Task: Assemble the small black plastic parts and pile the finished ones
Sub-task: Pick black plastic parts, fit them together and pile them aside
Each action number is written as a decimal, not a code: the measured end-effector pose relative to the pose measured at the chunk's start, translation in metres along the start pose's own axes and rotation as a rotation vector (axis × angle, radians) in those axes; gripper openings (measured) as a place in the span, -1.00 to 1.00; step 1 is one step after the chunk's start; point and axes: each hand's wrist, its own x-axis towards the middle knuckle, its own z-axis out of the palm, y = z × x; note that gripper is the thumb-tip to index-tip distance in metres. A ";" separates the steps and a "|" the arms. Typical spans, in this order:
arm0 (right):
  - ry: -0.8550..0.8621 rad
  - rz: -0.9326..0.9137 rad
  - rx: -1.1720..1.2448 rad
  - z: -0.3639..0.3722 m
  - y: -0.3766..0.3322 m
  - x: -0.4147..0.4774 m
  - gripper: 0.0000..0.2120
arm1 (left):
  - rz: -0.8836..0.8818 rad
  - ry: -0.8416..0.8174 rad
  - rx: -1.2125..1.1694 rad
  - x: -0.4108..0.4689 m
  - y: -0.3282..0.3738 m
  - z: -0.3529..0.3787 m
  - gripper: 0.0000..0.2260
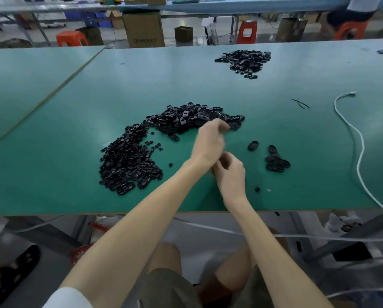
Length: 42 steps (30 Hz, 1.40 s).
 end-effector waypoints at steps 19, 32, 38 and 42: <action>-0.005 0.011 0.050 0.001 0.003 0.000 -0.81 | 0.172 0.085 0.683 -0.014 -0.079 -0.058 -0.83; -0.015 0.004 0.112 0.001 0.002 0.002 -0.90 | -0.264 -0.046 -0.502 -0.030 -0.054 -0.061 -0.85; -0.018 -0.006 0.104 0.000 0.003 0.002 -0.95 | -0.283 -0.150 -0.545 -0.040 -0.052 -0.061 -0.87; -0.008 0.004 0.124 0.000 0.003 0.003 -0.96 | -0.192 -0.149 -0.216 -0.038 -0.051 -0.074 -0.91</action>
